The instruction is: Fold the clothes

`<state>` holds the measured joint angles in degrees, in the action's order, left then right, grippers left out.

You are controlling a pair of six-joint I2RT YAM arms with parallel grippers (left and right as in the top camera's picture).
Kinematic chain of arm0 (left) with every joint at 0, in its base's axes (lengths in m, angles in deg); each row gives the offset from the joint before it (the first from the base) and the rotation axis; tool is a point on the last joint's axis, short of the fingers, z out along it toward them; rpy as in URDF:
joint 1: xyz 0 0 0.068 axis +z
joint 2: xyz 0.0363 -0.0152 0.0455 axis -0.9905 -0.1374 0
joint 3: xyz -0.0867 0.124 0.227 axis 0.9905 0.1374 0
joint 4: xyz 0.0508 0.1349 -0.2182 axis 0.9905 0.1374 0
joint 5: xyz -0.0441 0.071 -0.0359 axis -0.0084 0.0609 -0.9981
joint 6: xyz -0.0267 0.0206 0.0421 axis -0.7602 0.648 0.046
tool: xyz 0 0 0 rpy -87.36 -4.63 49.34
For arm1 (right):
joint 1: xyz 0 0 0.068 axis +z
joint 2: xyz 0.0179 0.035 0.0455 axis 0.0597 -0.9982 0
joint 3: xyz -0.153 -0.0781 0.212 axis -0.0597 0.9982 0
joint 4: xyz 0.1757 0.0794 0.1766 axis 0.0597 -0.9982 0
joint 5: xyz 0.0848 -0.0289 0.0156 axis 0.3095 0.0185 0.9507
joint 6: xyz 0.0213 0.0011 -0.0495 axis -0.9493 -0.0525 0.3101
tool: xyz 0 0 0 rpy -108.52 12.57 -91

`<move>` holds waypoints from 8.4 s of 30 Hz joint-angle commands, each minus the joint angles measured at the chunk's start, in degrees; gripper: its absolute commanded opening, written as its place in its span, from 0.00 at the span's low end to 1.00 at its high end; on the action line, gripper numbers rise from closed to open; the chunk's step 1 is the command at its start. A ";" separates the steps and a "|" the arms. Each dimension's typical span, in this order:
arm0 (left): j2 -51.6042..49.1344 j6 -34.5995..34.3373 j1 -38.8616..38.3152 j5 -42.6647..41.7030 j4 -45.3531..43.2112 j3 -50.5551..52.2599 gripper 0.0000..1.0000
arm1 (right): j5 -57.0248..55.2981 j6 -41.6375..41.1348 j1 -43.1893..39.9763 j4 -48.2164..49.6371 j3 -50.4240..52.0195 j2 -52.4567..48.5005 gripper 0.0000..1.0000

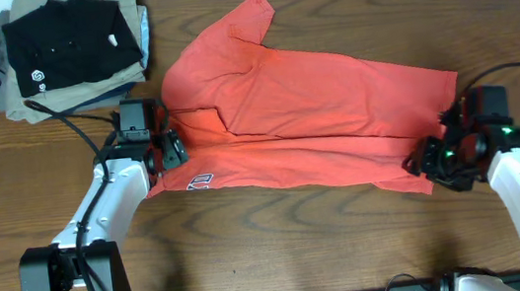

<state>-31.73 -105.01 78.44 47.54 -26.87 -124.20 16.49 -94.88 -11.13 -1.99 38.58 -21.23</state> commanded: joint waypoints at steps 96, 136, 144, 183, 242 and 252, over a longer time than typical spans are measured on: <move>8.31 -2.23 0.76 -19.67 10.54 -1.49 0.69 | -31.17 -18.16 -1.73 -9.49 -2.60 -3.06 0.99; -3.69 -3.21 -8.90 2.21 2.60 -1.51 0.70 | -24.26 -11.54 -3.50 2.86 -2.08 -16.35 0.02; -3.69 -4.44 -5.66 5.27 2.67 -1.51 0.69 | -24.37 -11.52 -3.54 7.45 -2.43 -16.35 0.01; -7.50 -5.97 -17.99 -10.84 -3.67 -2.73 0.25 | -5.11 -7.04 3.61 1.81 0.50 -16.37 0.01; -11.72 -17.20 -33.46 -34.03 -11.56 -2.89 0.06 | -12.76 -8.94 3.28 -7.45 -5.07 -12.79 0.09; -12.09 -17.92 -33.38 -24.70 -12.85 -2.89 0.06 | -12.74 -8.94 3.28 -7.28 -5.07 -12.79 0.09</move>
<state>-43.14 -122.43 45.18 16.68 -39.68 -126.58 3.49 -104.65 -8.22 -9.14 34.23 -34.80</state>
